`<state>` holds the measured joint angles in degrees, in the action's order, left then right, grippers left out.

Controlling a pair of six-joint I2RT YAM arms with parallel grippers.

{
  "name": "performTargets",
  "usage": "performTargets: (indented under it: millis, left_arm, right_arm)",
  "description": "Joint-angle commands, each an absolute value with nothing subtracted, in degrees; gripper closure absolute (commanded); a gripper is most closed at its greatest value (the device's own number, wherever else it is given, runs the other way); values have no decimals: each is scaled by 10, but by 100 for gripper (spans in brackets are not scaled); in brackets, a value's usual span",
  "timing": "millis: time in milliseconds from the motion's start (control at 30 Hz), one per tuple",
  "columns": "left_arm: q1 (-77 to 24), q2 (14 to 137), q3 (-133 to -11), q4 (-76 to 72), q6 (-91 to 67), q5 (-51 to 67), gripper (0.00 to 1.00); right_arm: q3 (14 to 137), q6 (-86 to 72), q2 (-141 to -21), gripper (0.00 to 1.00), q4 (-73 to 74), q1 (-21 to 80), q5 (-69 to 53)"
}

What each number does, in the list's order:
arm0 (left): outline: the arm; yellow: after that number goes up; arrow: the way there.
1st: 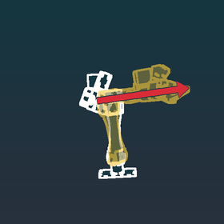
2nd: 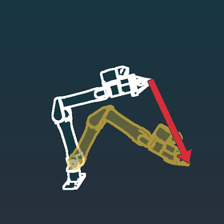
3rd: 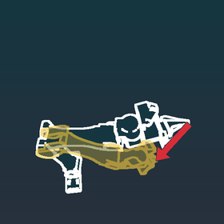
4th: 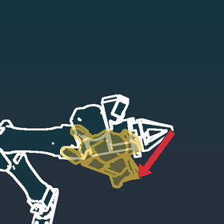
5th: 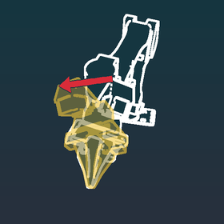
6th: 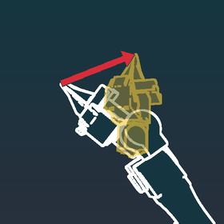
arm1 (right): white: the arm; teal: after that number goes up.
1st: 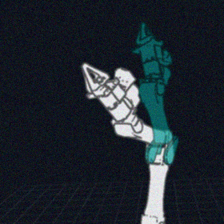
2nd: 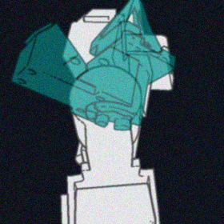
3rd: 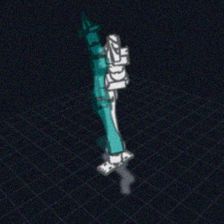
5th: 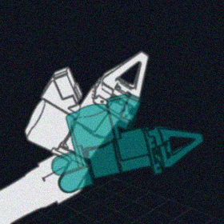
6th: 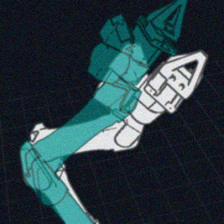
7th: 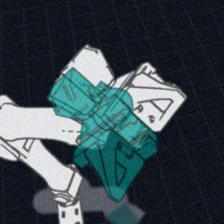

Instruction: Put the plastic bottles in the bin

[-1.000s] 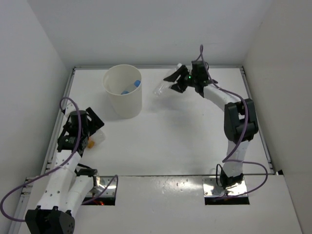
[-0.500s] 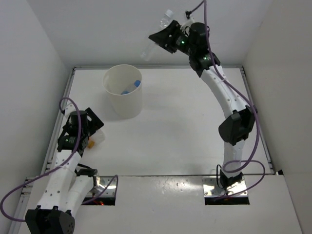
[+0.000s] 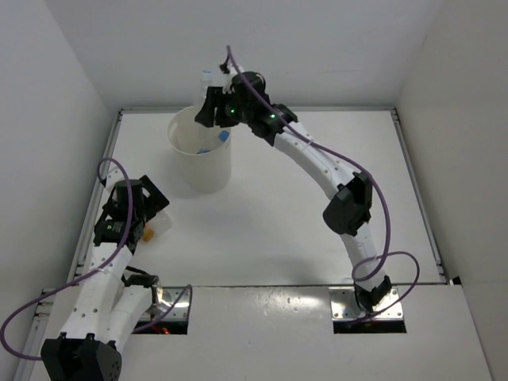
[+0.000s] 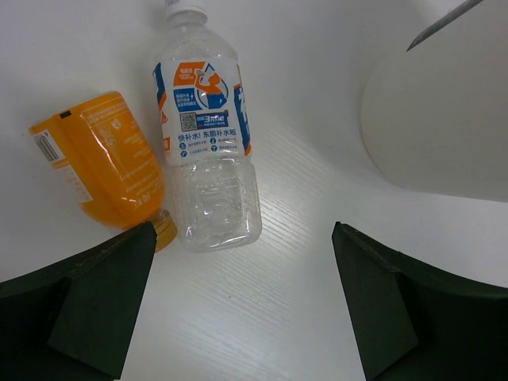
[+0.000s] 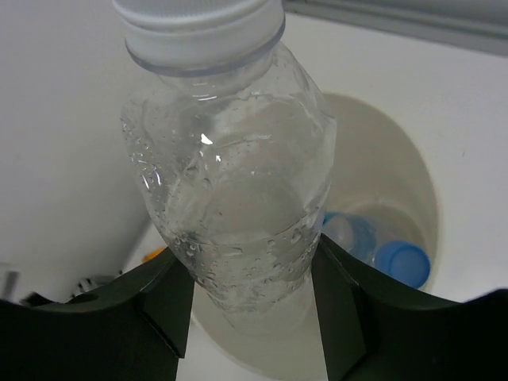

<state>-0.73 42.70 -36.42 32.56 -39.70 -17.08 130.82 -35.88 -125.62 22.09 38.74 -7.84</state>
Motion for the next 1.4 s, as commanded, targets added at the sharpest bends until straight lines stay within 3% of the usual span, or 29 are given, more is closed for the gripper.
performTargets:
  millis: [0, 133, 300, 533, 800, 1367]
  left_arm:
    - [-12, 425, -379, 312, -396, -174, 0]
    - [-12, 425, -379, 312, -396, -174, 0]
    - [-12, 425, -379, 312, -396, -174, 0]
    - [-12, 425, -379, 312, -396, -179, 0]
    - [-12, 431, -379, 325, -419, -198, 0]
    - [45, 595, -395, 313, -504, -173, 0]
  right_arm:
    - [1331, -314, -1255, 95, 229, 406, -33]
    - [1337, -314, -1268, 79, 229, 420, -26]
    - [1348, -319, -1268, 0, 229, 432, -14]
    - [1394, -325, -1228, 0, 217, 427, 46]
    - [1342, -325, -1179, 0, 209, 411, 59]
    - [1280, -354, -1132, 0, 209, 406, -4]
